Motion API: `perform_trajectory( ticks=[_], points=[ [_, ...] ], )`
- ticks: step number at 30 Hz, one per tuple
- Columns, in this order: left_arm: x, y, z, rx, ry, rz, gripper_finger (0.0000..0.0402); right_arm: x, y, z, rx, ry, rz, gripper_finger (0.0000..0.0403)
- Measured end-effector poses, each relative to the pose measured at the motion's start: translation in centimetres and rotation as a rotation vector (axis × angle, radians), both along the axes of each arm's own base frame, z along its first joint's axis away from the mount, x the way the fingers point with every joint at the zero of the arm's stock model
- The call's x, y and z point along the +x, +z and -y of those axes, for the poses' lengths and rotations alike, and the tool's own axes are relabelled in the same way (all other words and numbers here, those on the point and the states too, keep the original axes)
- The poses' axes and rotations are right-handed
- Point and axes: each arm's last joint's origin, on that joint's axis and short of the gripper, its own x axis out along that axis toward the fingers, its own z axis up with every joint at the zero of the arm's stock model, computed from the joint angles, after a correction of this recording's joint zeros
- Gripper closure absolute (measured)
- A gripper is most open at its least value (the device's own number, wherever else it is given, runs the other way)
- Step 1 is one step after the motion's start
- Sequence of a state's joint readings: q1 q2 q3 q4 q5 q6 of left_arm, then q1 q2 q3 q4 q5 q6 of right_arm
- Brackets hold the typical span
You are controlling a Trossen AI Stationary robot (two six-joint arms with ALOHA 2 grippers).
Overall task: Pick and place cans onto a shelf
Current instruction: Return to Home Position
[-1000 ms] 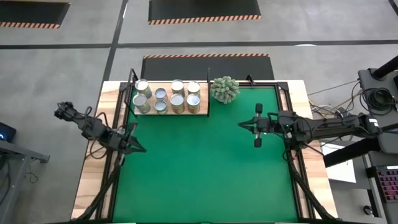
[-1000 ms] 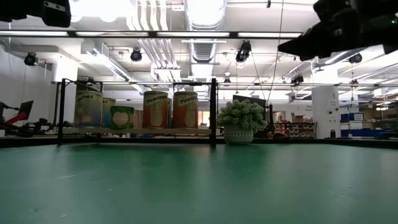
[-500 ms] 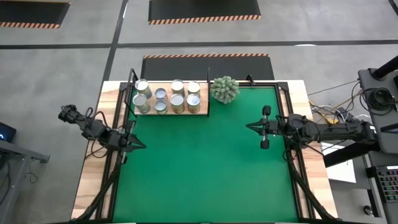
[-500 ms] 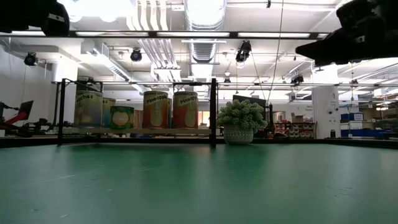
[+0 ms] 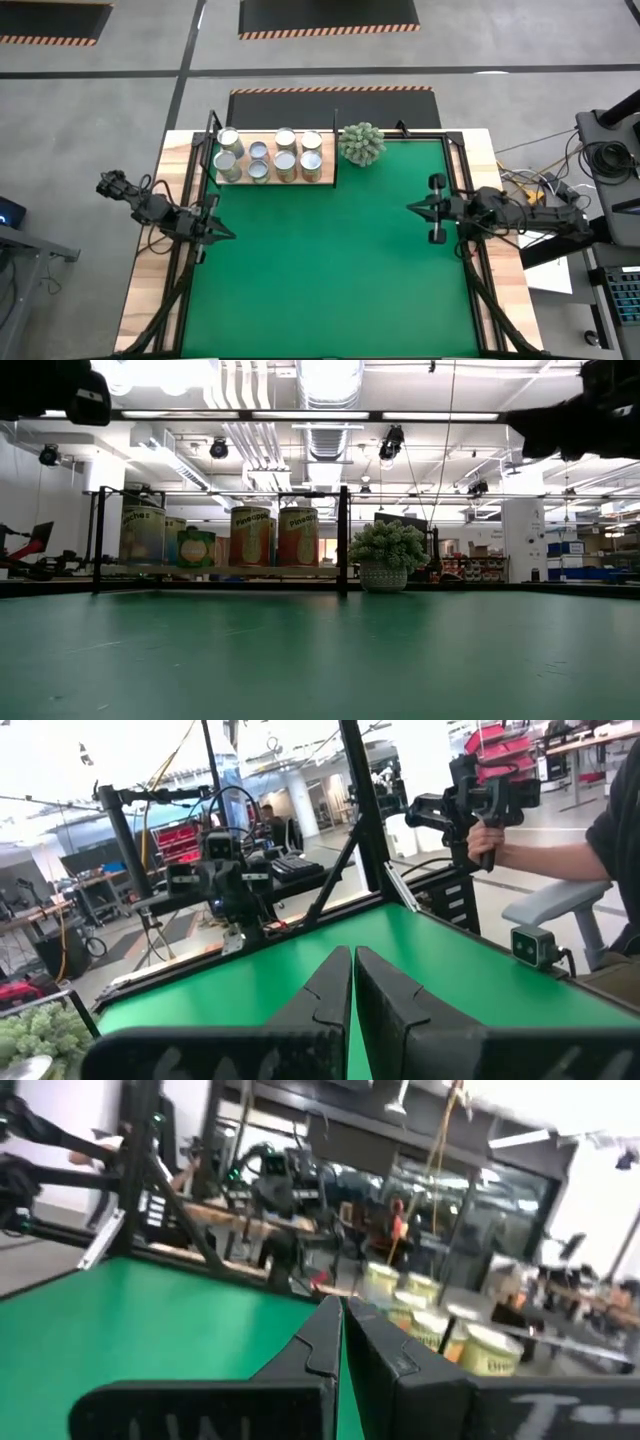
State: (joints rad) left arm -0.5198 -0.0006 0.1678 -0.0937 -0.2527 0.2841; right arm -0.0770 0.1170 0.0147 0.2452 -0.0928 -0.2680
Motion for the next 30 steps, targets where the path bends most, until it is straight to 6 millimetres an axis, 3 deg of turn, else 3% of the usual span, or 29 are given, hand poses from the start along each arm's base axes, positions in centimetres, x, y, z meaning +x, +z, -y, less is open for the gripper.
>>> perform_trajectory(
  ticks=[7,14,23,30],
  points=[
    [0.2,-0.6,0.1,-0.046,-0.004,-0.025,0.0402,-0.4,0.2,-0.1,-0.046,0.005,0.027,0.0394],
    [1.1,-3.4,0.6,-0.084,-0.007,0.021,0.0402,-0.4,-0.9,-0.1,-0.048,0.007,-0.077,0.0394],
    [1.1,-2.8,0.5,-0.178,0.023,0.037,0.0402,-0.4,-1.1,-0.1,-0.018,0.012,-0.093,0.0394],
    [1.2,-2.9,0.1,-0.290,0.159,0.005,0.0402,-0.4,-1.1,0.7,0.108,-0.228,-0.084,0.0394]
  ],
)
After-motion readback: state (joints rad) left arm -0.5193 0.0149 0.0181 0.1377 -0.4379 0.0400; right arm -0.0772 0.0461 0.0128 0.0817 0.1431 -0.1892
